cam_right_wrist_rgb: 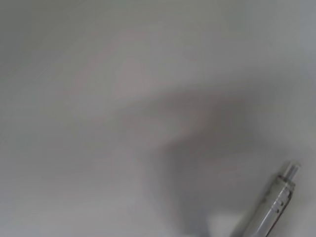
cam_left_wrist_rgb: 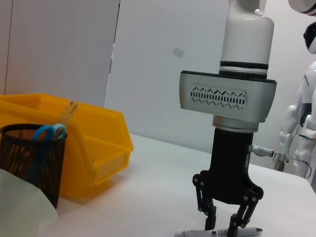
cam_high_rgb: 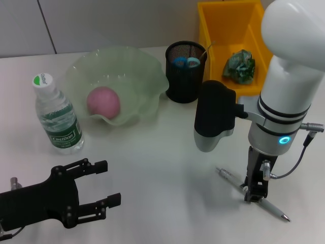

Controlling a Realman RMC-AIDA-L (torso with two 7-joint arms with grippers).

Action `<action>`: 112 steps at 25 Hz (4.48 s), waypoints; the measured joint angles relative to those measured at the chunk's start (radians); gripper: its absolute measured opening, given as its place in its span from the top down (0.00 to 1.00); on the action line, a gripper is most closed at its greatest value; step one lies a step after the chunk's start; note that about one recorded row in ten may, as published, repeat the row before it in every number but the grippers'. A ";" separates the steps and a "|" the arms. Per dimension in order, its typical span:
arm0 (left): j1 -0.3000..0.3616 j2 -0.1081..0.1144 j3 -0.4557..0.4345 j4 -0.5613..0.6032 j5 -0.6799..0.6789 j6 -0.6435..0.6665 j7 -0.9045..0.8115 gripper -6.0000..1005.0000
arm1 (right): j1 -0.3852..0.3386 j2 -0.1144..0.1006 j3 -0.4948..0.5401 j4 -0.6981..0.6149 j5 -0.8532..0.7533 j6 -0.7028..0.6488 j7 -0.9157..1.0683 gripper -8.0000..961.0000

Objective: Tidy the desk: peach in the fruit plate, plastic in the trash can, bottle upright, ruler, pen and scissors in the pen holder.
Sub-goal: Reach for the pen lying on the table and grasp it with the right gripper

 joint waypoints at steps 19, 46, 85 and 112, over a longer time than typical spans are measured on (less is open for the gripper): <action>-0.002 0.005 -0.003 0.000 0.000 -0.003 0.000 0.21 | 0.007 -0.001 0.008 -0.006 -0.004 -0.029 0.012 0.65; -0.004 0.011 -0.003 0.000 0.000 -0.004 0.000 0.21 | -0.002 0.000 -0.011 0.001 -0.004 -0.023 0.015 0.66; -0.008 0.014 -0.011 0.003 0.000 -0.006 -0.001 0.21 | 0.032 -0.003 -0.011 0.001 0.017 -0.058 0.011 0.83; -0.015 0.029 -0.022 0.000 0.001 -0.008 -0.002 0.21 | 0.094 0.000 -0.044 0.055 0.012 -0.037 0.063 0.64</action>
